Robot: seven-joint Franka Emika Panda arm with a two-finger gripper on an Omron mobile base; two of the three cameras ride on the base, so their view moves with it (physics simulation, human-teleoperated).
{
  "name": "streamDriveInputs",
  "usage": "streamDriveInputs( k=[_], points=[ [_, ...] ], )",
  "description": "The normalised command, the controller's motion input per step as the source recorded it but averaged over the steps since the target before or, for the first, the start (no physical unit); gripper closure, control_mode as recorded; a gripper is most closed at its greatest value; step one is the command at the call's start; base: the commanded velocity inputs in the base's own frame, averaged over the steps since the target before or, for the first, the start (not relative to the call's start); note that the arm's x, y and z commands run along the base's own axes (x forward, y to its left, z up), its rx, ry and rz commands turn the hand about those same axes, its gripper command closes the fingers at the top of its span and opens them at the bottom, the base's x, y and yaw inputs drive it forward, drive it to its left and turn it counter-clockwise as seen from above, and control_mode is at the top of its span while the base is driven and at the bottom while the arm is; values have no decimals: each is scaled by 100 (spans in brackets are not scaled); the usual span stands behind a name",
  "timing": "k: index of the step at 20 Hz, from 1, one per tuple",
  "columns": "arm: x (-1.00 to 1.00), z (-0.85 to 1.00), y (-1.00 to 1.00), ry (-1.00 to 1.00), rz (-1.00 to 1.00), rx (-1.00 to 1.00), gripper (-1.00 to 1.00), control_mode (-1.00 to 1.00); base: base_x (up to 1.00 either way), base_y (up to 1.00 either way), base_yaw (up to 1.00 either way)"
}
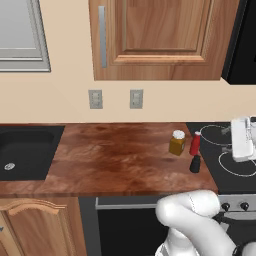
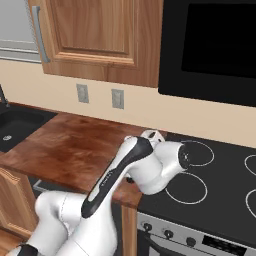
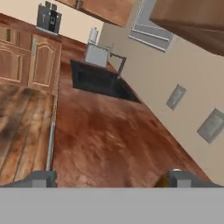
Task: Collect the turmeric, ketchup, and shaker from the cabinet and place them next to the stove.
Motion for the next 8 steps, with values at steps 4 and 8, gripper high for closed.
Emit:
streamDriveInputs(
  k=[4,8],
  points=[
    [-27,1,100,7,-4,-18,-100,-100,0,0,0],
    [-14,0,100,8,-3,-19,-100,-100,0,0,0]
  ],
)
